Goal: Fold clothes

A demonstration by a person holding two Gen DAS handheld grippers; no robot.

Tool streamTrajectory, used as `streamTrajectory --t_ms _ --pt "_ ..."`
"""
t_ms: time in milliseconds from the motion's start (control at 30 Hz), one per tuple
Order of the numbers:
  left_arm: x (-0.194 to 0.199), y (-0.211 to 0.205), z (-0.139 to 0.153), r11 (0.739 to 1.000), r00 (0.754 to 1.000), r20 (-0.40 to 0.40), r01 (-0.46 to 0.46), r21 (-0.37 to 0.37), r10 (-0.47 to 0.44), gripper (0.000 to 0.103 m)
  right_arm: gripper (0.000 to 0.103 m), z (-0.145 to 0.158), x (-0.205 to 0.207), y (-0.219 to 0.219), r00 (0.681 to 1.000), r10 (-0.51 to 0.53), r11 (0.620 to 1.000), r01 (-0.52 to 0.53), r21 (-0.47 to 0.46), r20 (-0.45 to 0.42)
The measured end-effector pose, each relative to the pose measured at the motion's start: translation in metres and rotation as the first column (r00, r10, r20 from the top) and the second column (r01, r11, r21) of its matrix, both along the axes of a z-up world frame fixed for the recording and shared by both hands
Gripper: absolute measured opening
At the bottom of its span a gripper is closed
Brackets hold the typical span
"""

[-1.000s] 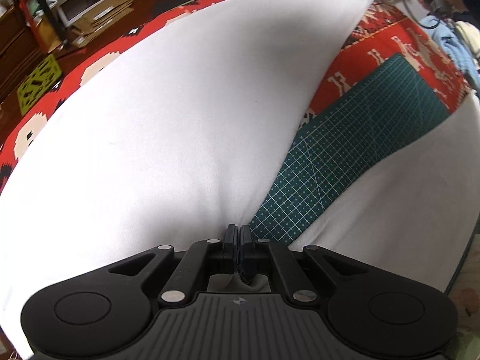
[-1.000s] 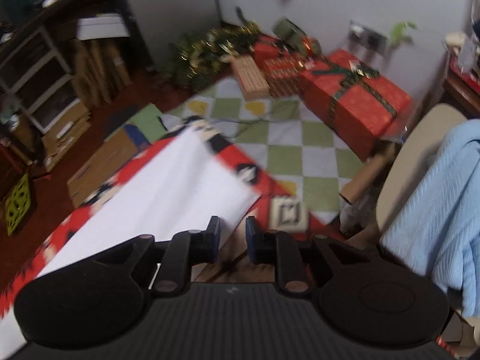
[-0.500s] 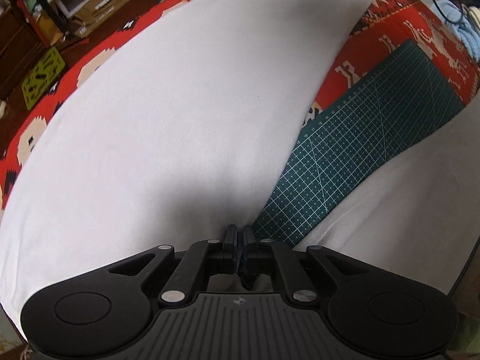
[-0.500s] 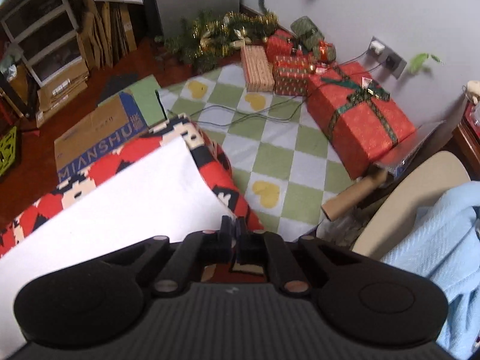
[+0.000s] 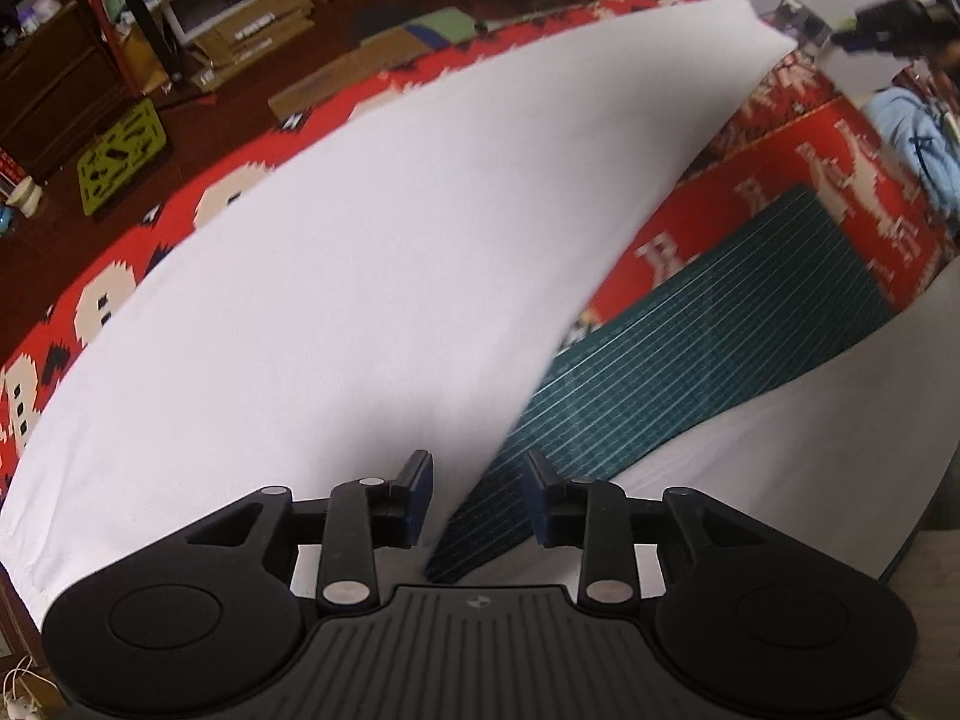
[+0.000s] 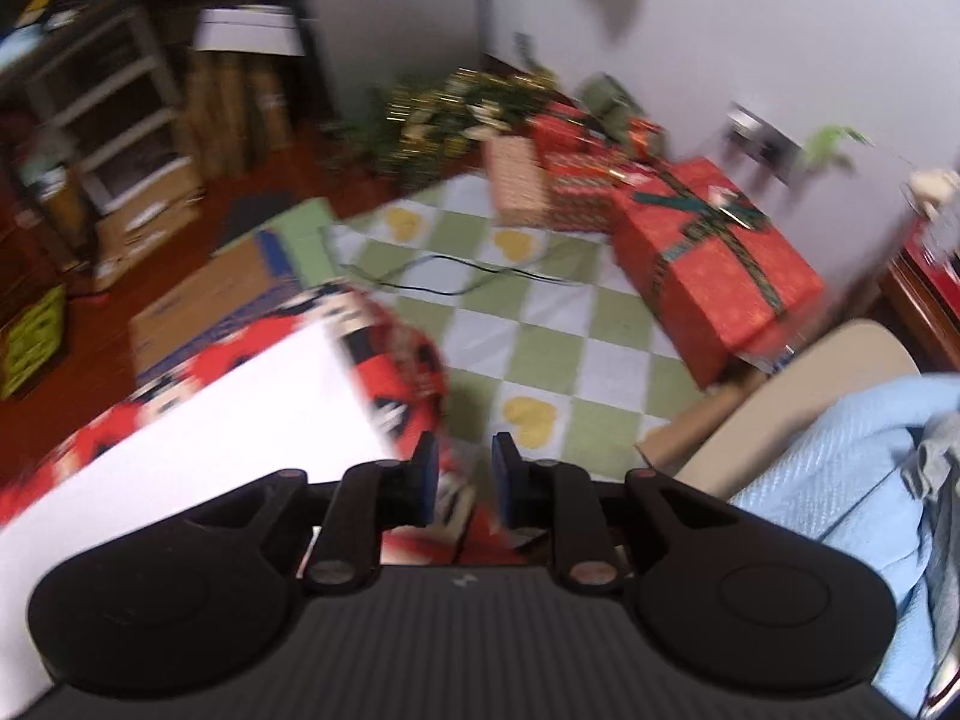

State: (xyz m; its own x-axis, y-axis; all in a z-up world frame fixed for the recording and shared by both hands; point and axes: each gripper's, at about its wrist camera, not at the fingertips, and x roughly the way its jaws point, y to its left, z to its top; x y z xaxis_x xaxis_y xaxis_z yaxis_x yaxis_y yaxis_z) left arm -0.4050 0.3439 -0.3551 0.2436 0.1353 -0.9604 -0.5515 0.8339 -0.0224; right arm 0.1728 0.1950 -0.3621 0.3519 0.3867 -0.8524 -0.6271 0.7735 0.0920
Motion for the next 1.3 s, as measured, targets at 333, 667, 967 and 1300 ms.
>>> streamTrajectory --t_ms 333,667,967,1300 --pt "0.053 -0.074 0.006 0.969 0.969 0.015 0.247 0.001 -0.247 0.033 0.022 0.030 -0.108 -0.119 0.978 0.129 0.989 -0.139 -0.052 -0.167" --pt "0.090 -0.123 -0.025 0.871 0.870 -0.075 0.490 0.025 -0.487 0.032 0.022 -0.008 -0.144 -0.252 0.990 0.017 0.977 -0.047 -0.210 -0.142" --pt "0.077 -0.111 -0.026 0.880 0.874 -0.145 0.474 0.036 -0.465 0.033 0.023 -0.022 -0.133 -0.242 0.977 0.208 0.965 -0.214 -0.152 -0.055" --pt "0.051 -0.086 -0.035 0.901 0.890 -0.211 0.428 0.075 -0.405 0.033 0.002 -0.027 -0.129 -0.231 0.983 0.179 0.966 -0.184 -0.183 -0.045"
